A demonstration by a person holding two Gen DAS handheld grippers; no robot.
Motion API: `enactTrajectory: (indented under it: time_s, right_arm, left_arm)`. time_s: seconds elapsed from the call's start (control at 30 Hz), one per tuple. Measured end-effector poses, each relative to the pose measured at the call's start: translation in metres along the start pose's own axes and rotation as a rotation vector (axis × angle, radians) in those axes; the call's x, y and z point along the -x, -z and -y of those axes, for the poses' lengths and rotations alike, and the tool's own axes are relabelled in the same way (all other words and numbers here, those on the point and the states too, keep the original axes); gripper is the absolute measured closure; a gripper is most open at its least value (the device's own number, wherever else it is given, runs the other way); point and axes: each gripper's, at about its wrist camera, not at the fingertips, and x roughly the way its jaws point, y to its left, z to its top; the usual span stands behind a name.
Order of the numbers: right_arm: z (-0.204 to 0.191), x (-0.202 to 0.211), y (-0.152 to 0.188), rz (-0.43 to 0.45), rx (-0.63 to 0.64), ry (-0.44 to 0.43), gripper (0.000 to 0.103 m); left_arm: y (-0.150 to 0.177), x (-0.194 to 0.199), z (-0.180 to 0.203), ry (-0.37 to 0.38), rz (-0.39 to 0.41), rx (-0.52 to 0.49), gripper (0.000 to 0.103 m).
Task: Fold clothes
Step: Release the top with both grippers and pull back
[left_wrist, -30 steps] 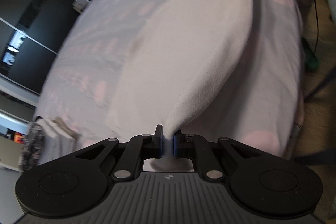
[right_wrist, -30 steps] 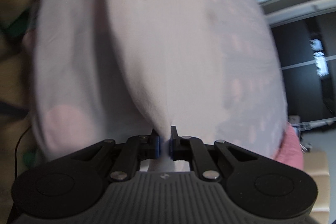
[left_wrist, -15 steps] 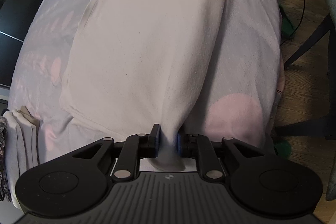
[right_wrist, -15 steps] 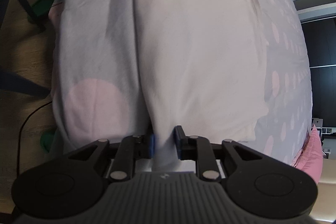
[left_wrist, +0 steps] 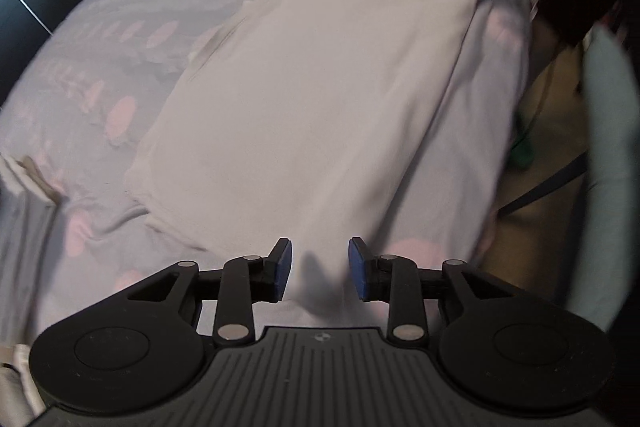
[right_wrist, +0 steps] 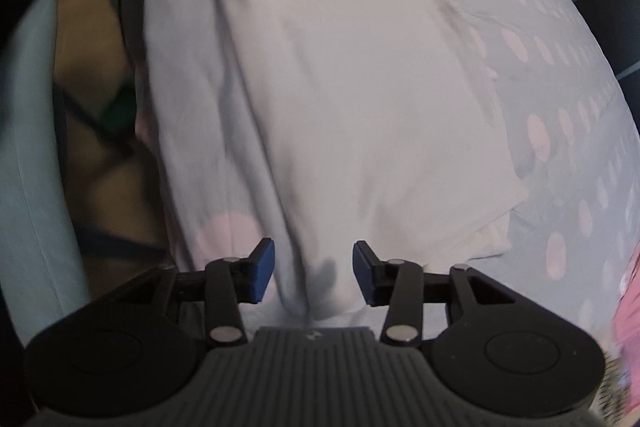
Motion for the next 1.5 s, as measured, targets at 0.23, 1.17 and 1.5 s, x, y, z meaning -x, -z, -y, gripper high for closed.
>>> enactTrajectory:
  time_s: [0.23, 1.17, 1.5]
  right_arm:
    - [0.065, 0.003, -0.007, 0.059, -0.442, 0.032, 0.045]
    - [0.158, -0.106, 0.036, 0.089, -1.243, 0.018, 0.079]
    - [0.149, -0.057, 0.009, 0.189, -1.201, 0.033, 0.087]
  left_arm:
    - [-0.024, 0.008, -0.038, 0.014, 0.111, 0.221, 0.054]
    - [-0.035, -0.038, -0.114, -0.2, 0.056, 0.597, 0.056]
    - [-0.027, -0.012, -0.116, -0.245, 0.13, 0.654, 0.056]
